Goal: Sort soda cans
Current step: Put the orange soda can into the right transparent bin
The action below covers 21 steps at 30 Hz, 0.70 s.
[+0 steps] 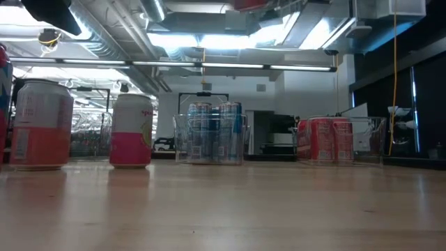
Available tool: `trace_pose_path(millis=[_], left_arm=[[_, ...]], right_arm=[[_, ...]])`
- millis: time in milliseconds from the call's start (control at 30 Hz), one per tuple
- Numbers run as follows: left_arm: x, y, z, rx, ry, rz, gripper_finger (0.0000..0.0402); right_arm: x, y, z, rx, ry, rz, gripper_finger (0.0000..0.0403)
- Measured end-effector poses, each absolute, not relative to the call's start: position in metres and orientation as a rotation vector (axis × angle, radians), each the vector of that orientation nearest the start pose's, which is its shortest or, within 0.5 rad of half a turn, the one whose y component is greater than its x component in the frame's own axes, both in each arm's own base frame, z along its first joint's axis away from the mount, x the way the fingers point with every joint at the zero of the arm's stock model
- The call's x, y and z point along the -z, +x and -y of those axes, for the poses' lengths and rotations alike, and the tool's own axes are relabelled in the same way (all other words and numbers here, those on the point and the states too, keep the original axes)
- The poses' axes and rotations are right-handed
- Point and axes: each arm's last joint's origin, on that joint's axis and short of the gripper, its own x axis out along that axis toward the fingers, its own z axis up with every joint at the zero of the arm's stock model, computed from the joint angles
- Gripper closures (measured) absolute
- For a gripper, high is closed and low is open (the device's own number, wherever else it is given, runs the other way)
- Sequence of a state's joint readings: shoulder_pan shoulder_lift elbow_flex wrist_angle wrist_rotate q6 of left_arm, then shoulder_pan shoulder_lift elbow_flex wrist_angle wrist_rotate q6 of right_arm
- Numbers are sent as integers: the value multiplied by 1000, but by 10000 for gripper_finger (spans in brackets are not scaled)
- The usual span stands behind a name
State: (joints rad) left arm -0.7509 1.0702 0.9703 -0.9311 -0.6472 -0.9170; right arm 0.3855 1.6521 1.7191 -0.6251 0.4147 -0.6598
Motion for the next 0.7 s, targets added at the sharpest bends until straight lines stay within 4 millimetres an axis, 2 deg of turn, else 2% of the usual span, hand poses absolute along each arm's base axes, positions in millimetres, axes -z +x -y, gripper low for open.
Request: trace_pose_path(millis=[167, 367, 500, 700], left_arm=[[-292, 151, 117, -260, -206, -737, 39], [-292, 151, 117, -261, -209, -736, 39], [-292, 151, 117, -261, -210, -736, 39], [-292, 151, 117, -264, -218, -735, 39]], right_arm=[[-416, 293, -110, 0, -861, -616, 113], [-421, 250, -89, 150, -837, -793, 113], [-419, 234, -78, 246, -851, -896, 113], [-416, 227, -57, 327, -840, -1001, 113]])
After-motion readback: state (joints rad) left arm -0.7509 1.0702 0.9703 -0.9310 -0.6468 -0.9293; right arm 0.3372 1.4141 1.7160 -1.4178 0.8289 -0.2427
